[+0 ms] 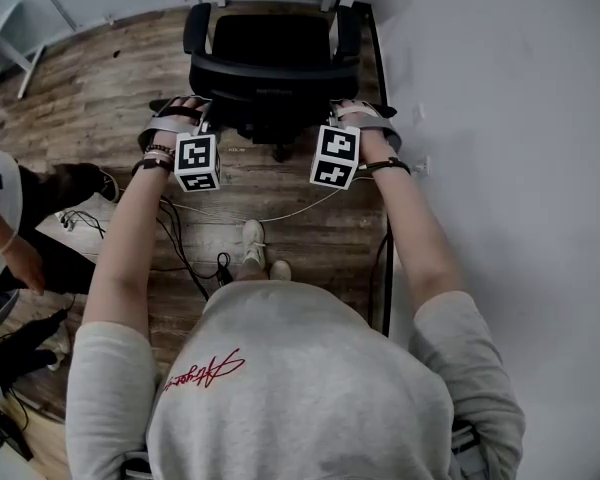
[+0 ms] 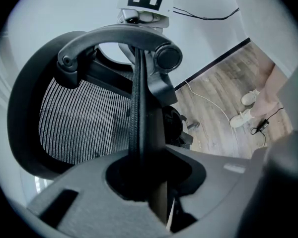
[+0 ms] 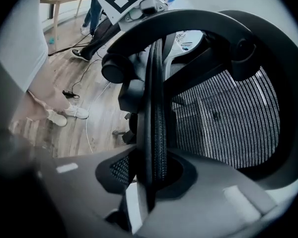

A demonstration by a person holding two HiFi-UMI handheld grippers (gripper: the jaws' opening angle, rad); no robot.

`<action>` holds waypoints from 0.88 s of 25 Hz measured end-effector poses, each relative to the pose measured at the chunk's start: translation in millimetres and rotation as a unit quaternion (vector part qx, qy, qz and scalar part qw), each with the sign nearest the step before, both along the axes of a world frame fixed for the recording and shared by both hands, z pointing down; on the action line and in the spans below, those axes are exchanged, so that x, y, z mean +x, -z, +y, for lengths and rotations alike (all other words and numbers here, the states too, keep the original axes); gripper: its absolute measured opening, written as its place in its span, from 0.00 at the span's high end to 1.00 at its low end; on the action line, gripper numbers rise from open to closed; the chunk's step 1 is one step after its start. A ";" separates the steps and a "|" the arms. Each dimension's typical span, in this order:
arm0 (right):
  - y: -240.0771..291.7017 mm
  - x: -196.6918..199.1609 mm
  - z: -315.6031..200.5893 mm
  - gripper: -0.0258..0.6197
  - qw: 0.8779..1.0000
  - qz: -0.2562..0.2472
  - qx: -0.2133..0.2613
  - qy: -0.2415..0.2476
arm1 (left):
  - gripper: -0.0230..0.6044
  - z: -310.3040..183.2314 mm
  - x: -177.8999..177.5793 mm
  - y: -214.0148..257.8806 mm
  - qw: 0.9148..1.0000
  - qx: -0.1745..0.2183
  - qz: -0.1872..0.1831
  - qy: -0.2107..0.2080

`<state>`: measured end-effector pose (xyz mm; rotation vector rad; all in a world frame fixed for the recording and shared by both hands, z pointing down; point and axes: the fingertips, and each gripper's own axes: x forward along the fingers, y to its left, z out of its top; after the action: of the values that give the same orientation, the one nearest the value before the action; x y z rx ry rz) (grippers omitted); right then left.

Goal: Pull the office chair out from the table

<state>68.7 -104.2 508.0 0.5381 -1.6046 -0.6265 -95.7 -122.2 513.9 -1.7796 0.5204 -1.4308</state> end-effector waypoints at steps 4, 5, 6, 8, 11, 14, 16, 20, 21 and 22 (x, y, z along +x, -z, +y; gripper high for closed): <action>1.2 -1.4 9.8 0.84 1.000 0.000 -0.001 0.001 | 0.85 8.0 -2.6 2.0 1.000 0.007 -0.003 0.001; 1.2 -1.3 12.2 0.84 1.000 0.000 0.000 0.002 | 0.85 10.4 -2.4 1.9 1.000 0.006 -0.002 0.001; 1.3 -0.9 14.2 0.84 1.000 0.000 0.001 0.003 | 0.85 12.6 -2.0 1.9 1.000 0.006 -0.002 0.001; 1.3 -0.1 17.9 0.84 1.000 0.000 0.003 0.005 | 0.85 16.3 -1.2 2.9 1.000 0.007 -0.002 0.002; 0.3 0.9 25.9 0.84 1.000 0.000 0.002 0.006 | 0.85 25.8 0.0 1.4 1.000 0.005 -0.002 0.003; -2.0 2.5 35.8 0.84 1.000 0.000 0.002 0.006 | 0.85 36.2 1.7 -1.7 1.000 0.004 -0.001 0.004; -2.6 2.3 41.0 0.84 1.000 0.000 0.002 0.006 | 0.85 41.8 1.9 -2.6 1.000 0.002 0.000 0.004; 1.3 2.3 45.9 0.84 1.000 -0.001 0.001 0.007 | 0.85 47.1 2.2 1.6 1.000 0.002 0.000 0.004; 1.8 2.8 47.8 0.84 1.000 0.000 0.002 0.008 | 0.85 48.7 2.1 2.1 1.000 0.003 -0.001 0.004; 2.0 3.0 50.3 0.84 1.000 0.000 0.002 0.008 | 0.85 51.0 2.0 2.4 1.000 0.004 -0.001 0.004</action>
<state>71.7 -54.0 506.0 0.5283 -1.6098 -0.6422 -93.7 -71.2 511.4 -1.7716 0.5331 -1.4344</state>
